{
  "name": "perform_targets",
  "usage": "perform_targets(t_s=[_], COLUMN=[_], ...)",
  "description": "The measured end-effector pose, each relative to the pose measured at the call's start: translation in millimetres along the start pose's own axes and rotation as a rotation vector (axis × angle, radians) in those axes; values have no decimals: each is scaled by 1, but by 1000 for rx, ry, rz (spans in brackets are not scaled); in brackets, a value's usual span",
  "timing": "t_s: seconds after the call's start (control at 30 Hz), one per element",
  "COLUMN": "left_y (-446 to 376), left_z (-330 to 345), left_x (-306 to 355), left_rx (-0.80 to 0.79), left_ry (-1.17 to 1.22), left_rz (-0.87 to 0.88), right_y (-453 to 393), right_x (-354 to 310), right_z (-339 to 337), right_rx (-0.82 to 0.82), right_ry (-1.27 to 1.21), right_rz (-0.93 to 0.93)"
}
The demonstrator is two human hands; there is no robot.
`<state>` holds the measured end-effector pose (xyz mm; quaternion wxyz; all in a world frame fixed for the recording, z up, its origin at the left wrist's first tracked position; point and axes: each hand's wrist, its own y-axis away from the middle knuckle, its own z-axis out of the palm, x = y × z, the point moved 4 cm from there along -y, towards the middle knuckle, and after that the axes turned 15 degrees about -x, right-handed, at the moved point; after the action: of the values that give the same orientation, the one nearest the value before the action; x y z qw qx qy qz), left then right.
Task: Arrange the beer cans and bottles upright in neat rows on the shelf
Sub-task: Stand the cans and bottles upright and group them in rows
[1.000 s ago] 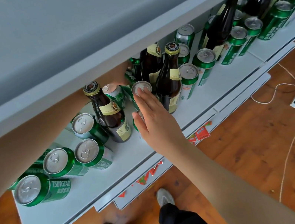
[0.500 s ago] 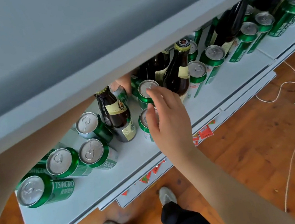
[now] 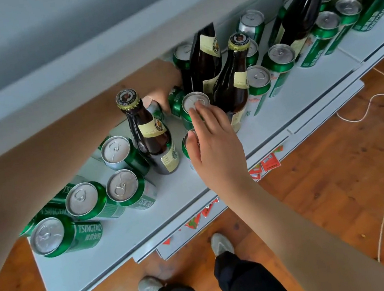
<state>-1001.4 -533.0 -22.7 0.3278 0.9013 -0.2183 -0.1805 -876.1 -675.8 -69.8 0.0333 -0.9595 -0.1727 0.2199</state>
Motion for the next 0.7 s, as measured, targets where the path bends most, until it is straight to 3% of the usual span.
perform_targets(t_s=[0.13,0.4,0.7], left_y=[-8,1,2], left_z=[2,-9,2], left_x=[-1,-4,-8], left_rx=[52,229,210], left_ry=[-145,-245,-2], left_rz=[95,96,56], right_y=[0,-1,-3], right_x=[-1,-2,0], right_z=[1,3,4], right_rx=[-15,-44,-76], right_ry=[51,99,106], right_rz=[15,24,28])
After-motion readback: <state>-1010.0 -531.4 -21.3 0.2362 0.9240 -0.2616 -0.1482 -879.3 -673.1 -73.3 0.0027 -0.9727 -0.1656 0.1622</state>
